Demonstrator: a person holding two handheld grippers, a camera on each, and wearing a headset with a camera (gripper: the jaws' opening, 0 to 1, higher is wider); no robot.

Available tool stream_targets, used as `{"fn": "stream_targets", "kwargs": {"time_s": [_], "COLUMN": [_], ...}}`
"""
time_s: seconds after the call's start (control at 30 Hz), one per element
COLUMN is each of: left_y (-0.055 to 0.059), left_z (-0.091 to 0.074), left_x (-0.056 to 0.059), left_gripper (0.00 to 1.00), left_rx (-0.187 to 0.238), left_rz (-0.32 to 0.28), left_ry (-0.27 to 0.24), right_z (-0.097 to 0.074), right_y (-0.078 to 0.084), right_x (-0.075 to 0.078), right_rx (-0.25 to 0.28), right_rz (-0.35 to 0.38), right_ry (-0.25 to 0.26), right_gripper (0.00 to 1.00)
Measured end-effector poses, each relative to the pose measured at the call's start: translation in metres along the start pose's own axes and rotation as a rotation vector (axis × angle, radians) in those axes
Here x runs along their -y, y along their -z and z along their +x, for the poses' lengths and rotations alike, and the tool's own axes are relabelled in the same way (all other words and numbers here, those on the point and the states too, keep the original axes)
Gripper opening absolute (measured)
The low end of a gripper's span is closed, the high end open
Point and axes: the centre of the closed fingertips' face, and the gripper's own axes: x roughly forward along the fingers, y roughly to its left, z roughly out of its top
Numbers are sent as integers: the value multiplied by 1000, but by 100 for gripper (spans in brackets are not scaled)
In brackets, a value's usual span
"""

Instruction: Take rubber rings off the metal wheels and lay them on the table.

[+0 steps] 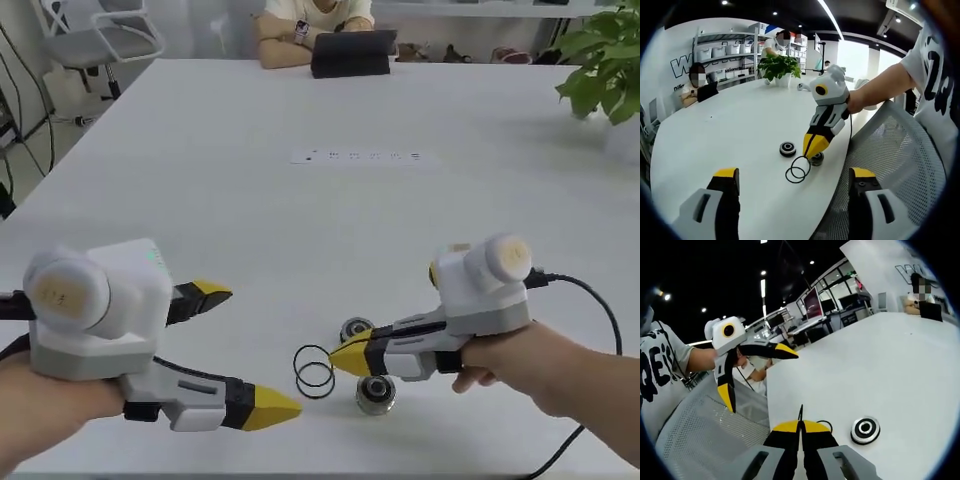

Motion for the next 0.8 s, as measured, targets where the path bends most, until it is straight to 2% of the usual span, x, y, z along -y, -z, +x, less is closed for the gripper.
{"fn": "stream_targets", "kwargs": {"time_s": [0.5,0.7,0.8], "left_y": [2,4,5], "left_z": [-4,-5,-5], "left_x": [-2,-3,-4], "left_gripper": [89,88,88], "left_rx": [0,-5,-7], "left_rz": [-4,-8,-8], "left_ry": [-18,-19,-20], "right_z": [20,20,19], "right_y": [21,28,32], "right_x": [0,9,14], "right_rx": [-99,-127,-147], "right_rz": [26,31,1], "right_ry": [14,58,86], "right_gripper": [0,0,0]}}
